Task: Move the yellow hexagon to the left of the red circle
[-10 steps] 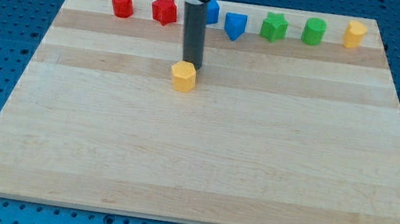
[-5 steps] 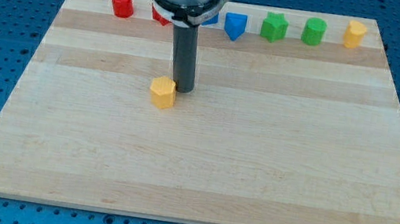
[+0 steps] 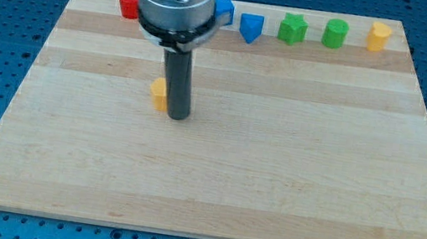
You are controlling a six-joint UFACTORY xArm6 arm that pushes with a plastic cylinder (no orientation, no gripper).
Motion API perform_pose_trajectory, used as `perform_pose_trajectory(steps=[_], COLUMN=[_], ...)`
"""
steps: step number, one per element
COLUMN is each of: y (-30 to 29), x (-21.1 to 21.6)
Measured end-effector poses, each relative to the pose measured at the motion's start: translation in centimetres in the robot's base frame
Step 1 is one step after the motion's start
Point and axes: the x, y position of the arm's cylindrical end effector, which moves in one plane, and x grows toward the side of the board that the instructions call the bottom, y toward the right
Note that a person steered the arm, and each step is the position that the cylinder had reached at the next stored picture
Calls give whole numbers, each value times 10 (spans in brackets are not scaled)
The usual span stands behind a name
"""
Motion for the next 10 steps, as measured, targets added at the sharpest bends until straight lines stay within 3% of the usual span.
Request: perform_pose_trajectory(steps=[3,4,10], y=[-115,-141,-122], x=[-120,-137,-129])
